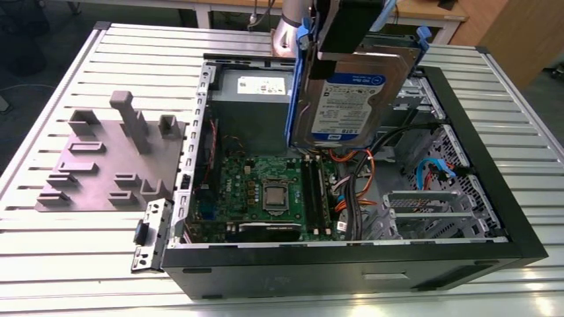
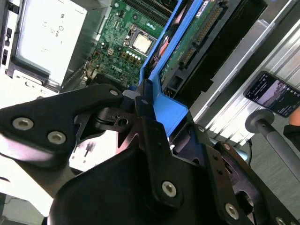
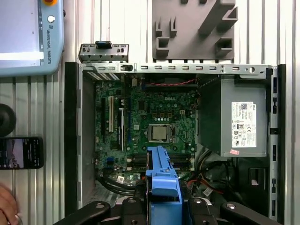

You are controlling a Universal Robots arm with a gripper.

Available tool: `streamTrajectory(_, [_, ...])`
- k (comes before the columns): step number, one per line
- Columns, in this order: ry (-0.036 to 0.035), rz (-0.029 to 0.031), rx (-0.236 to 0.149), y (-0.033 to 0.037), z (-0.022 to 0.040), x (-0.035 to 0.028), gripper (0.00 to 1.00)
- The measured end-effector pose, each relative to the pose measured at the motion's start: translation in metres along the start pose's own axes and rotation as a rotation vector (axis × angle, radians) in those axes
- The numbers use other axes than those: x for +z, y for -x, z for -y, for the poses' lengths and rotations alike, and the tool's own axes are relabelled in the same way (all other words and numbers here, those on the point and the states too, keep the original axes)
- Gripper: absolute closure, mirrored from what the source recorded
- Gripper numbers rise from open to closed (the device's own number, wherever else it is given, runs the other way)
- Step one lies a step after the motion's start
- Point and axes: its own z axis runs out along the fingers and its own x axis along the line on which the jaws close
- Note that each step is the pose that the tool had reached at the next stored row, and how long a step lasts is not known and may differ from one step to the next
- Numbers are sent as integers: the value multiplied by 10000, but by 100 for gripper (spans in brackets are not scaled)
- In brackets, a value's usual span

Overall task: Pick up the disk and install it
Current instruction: 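Insert the disk into the insertion slot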

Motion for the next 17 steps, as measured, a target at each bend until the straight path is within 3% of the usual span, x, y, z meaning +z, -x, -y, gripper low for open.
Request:
streamTrajectory(7, [0, -1, -2, -2, 108, 4, 63])
streamTrajectory(17, [0, -1, -1, -1, 115, 5, 63])
